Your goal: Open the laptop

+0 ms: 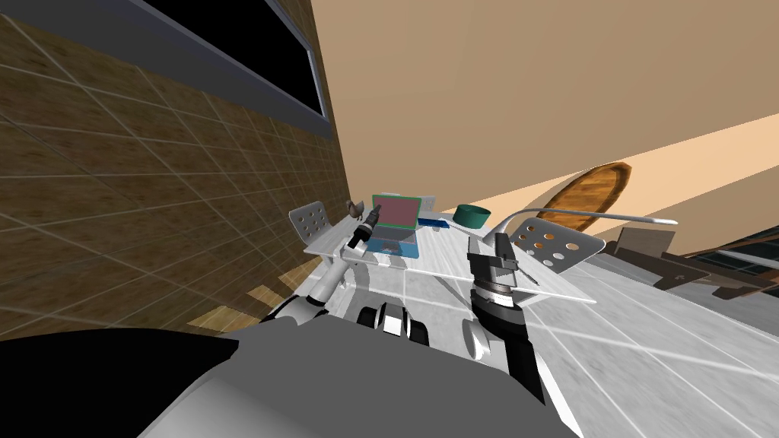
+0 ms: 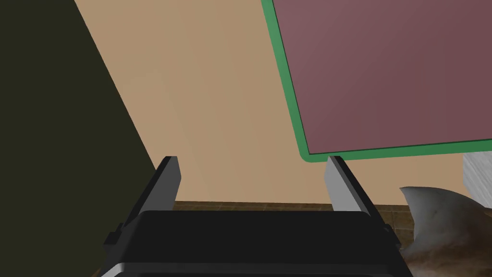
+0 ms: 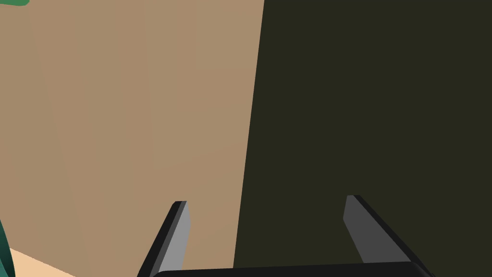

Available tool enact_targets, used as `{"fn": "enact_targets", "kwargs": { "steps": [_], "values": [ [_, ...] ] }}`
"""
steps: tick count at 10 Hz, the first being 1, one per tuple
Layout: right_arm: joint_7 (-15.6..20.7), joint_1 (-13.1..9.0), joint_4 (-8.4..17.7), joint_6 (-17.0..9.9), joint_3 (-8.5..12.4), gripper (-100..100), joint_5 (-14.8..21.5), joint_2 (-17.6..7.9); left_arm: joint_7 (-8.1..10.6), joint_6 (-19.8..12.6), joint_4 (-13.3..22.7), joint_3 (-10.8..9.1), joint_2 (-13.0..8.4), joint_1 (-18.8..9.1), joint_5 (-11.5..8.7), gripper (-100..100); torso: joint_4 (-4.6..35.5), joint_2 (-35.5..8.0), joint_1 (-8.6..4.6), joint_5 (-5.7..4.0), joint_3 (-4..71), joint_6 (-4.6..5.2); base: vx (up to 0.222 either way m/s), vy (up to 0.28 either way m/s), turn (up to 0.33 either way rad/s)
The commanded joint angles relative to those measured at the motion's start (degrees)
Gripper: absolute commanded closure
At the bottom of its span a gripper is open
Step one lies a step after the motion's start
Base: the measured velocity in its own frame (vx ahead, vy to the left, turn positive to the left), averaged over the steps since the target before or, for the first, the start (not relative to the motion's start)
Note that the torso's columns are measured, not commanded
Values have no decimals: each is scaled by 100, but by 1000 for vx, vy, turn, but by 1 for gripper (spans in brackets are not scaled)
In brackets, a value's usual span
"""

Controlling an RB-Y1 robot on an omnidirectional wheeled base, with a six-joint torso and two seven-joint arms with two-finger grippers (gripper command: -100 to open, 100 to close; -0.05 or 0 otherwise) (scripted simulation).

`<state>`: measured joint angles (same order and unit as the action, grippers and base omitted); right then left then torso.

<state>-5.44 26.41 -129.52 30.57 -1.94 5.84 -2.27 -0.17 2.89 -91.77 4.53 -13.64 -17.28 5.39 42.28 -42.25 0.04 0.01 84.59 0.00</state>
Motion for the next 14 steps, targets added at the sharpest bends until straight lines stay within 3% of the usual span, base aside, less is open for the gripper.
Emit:
{"fn": "enact_targets", "kwargs": {
  "steps": [1, 4, 5, 6, 7, 8, 9, 10, 14],
  "values": [
    [0, 0, 0, 0, 0, 0, 0, 0, 67, -204, 445, 83, -101, -447, -2, -100, 0, -3, -2, 0, -1, 0, 32, 20, 25],
    [0, 0, 0, 0, 0, 0, 0, 0, 100, -320, 850, 134, -152, -777, 2, -100, 2, -4, -5, -1, -3, 0, 28, 16, 14],
    [0, 0, 0, 0, 0, 0, 0, 0, 134, -435, 1037, 184, -205, -1012, 6, -100, 1, -4, -5, -1, -3, 0, 33, 8, 22],
    [0, 0, 0, 0, 0, 0, 0, 0, 134, -435, 1154, 184, -205, -1045, 6, -100, 1, -1, -6, -2, -1, 1, 29, 11, 11],
    [0, 0, 0, 0, 0, 0, 0, 0, 166, -548, 1358, 233, -260, -1282, 10, -100, 0, -3, -4, 0, -2, 0, 29, 19, 28],
    [0, 0, 0, 0, 0, 0, 0, 0, 166, -548, 1456, 233, -260, -1310, 10, -100, 1, -3, -1, 0, -2, 0, 27, 19, 9],
    [0, 0, 0, 0, 0, 0, 0, 0, 199, -659, 1669, 281, -315, -1540, 14, -100, 1, -4, -2, 0, -3, 0, 30, 13, 23],
    [0, 0, 0, 0, 0, 0, 0, 0, 199, -659, 1755, 281, -315, -1568, 14, -100, 1, -3, -4, -1, -2, 0, 27, 12, 10],
    [0, 0, 0, 0, 0, 0, 0, 0, 290, -973, 2524, 416, -473, -2273, 23, -100, 0, -3, -4, 0, -2, 0, 33, 18, 21]
  ]
}}
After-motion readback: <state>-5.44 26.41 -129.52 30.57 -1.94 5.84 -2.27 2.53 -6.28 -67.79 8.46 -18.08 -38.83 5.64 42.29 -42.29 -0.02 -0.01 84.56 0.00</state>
